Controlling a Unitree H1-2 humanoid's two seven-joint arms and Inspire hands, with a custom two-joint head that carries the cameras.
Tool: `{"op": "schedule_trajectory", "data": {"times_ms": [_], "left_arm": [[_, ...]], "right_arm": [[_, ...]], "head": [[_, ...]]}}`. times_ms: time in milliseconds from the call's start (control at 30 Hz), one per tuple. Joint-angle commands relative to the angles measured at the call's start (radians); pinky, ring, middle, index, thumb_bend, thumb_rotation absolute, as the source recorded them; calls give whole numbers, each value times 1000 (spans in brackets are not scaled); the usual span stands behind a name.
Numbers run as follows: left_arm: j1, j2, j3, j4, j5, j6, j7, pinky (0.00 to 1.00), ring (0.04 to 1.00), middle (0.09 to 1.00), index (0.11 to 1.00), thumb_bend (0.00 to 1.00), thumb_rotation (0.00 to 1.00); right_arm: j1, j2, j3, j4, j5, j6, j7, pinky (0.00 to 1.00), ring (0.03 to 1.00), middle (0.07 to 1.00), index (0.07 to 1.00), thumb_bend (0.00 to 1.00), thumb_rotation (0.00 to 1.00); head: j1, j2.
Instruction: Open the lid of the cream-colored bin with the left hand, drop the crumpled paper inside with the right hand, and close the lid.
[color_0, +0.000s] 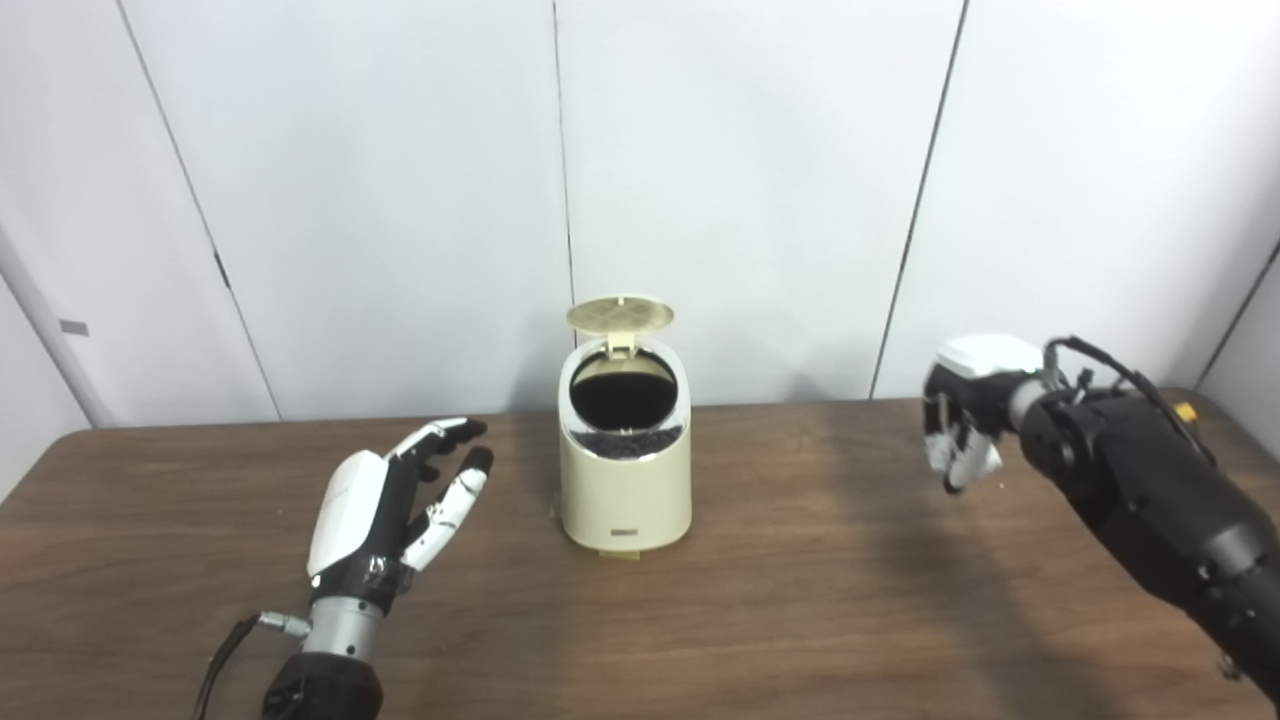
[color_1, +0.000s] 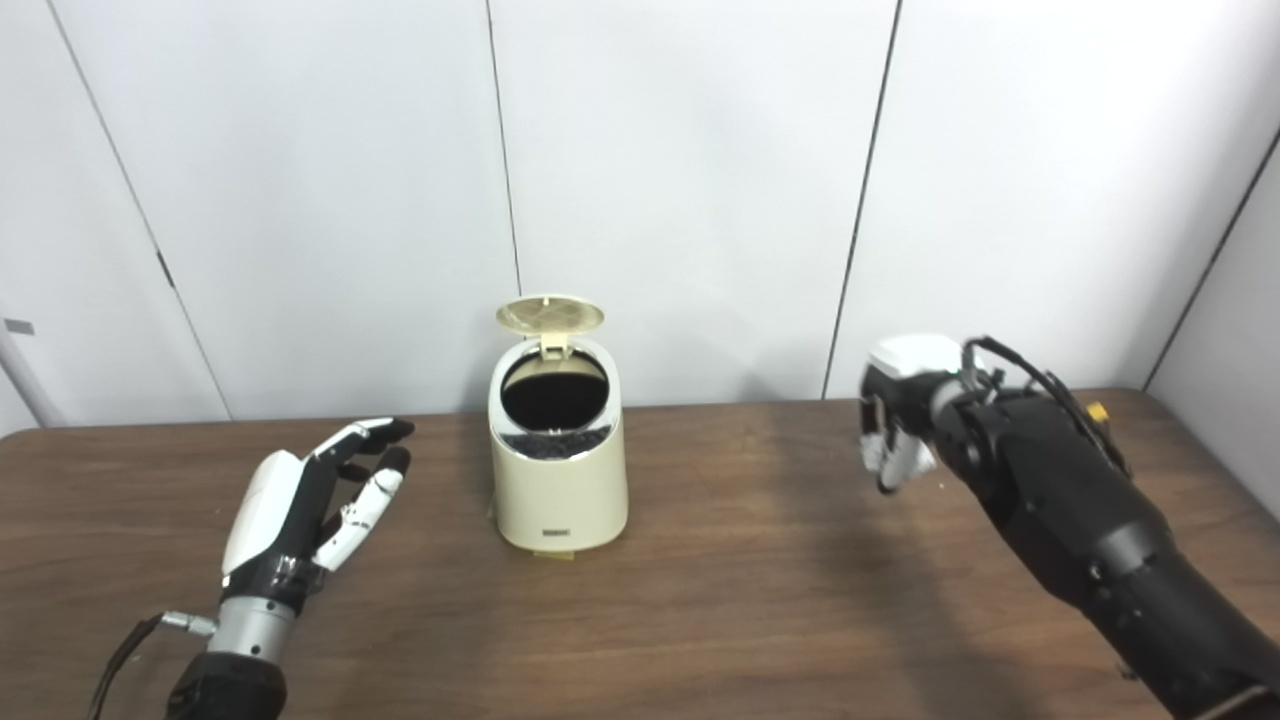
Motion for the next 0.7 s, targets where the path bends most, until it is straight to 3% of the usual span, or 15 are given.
{"op": "schedule_trajectory", "data": {"times_ms": [0, 133, 233, 300, 433, 533, 567, 633, 667], "left_arm": [[-41, 4, 2, -3, 5, -14, 19, 682, 782, 784, 786, 530, 1000], [-42, 2, 1, 14, 8, -22, 28, 675, 779, 780, 785, 504, 996], [-43, 0, -1, 25, 10, -28, 36, 670, 774, 777, 784, 494, 988], [-43, -1, -3, 26, 12, -29, 38, 667, 770, 777, 785, 490, 985], [-45, -4, -4, 35, 18, -27, 46, 667, 772, 779, 786, 481, 970], [-47, -7, -4, 40, 19, -13, 48, 667, 774, 786, 789, 488, 974], [-48, -9, -2, 41, 9, -6, 39, 679, 784, 796, 796, 499, 977], [-47, -14, 7, 44, -29, 5, 16, 711, 809, 823, 819, 516, 994], [-47, -18, 13, 46, -56, 11, 3, 722, 815, 835, 831, 525, 998]], "right_arm": [[-79, -20, -32, -59, -13, 5, 11, 177, 255, 472, 485, 534, 0], [-98, -2, -59, -132, 32, -9, 56, 209, 286, 473, 483, 533, 0], [-117, 13, -56, -195, 22, 4, 112, 247, 329, 414, 488, 530, 0], [-132, 17, -43, -227, 12, -17, 142, 406, 462, 491, 479, 529, 0], [-160, 56, -31, -275, -9, -12, 186, 281, 346, 410, 489, 529, 0], [-175, 99, -39, -302, -5, -1, 205, 171, 238, 464, 481, 532, 0], [-184, 111, -32, -306, -14, -2, 213, 308, 289, 422, 486, 529, 0], [-202, 136, -15, -311, -48, 6, 241, 280, 298, 401, 488, 527, 0], [-212, 150, -7, -314, -60, 8, 255, 544, 477, 483, 474, 525, 0]], "head": [[-1, 0], [-2, -4], [-2, -6], [0, -5], [-1, -6], [5, -9], [7, -10], [8, -11], [9, -11]]}}
